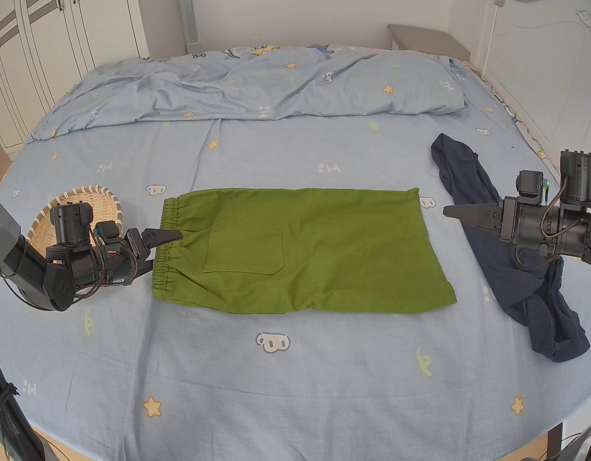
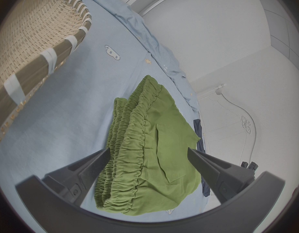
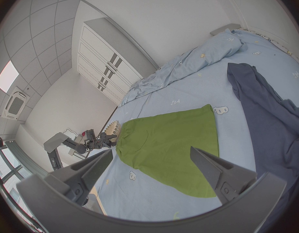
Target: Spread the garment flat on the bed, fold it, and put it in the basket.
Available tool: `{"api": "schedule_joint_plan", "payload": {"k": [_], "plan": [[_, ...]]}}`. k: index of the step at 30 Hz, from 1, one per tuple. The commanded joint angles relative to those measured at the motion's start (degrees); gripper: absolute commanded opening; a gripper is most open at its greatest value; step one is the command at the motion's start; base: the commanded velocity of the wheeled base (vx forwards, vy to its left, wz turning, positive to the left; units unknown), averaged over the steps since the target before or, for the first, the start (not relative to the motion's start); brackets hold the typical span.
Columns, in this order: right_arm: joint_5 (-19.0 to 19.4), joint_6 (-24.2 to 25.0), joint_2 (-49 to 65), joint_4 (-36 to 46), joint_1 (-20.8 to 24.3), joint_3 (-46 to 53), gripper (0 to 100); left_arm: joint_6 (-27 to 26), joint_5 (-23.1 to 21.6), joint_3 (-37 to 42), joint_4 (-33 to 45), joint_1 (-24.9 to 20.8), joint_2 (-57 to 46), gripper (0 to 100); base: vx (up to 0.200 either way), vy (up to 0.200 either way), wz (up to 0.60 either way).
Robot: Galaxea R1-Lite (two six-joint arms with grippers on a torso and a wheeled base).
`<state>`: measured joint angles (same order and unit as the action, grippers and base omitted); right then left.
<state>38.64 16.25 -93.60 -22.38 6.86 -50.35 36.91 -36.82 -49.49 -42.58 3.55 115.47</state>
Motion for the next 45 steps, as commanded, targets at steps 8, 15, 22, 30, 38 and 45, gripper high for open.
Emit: {"api": "schedule_joint_plan", "payload": {"k": [8,15,22,30,38,45], "plan": [[0.1,0.1,-0.1,-1.9,0.1,0.8,100,-0.2,0.3,-0.1,0.0,-1.0,1.6,100,0.0,0.0,0.0],[0.1,0.1,-0.1,-2.1,0.2,0.9,100,-2.8,0.4,-0.3,0.0,-0.5,2.9,100,0.0,0.0,0.0],[0.1,0.1,-0.1,-2.1,0.5,1.1,100,-3.2,0.7,-0.3,0.0,-0.4,3.1,100,0.0,0.0,0.0],[0.2,0.1,-0.2,-2.1,0.7,1.2,100,-7.0,5.5,-0.7,0.0,-0.8,5.7,100,0.0,0.0,0.0],[0.1,0.1,-0.1,-2.1,1.0,1.2,100,-6.9,5.5,-0.7,0.0,-1.4,5.6,100,0.0,0.0,0.0],[0.1,0.1,-0.2,-2.1,1.3,1.3,100,-6.1,5.1,-0.8,-0.4,-2.8,5.4,100,0.0,0.0,0.0]]}}
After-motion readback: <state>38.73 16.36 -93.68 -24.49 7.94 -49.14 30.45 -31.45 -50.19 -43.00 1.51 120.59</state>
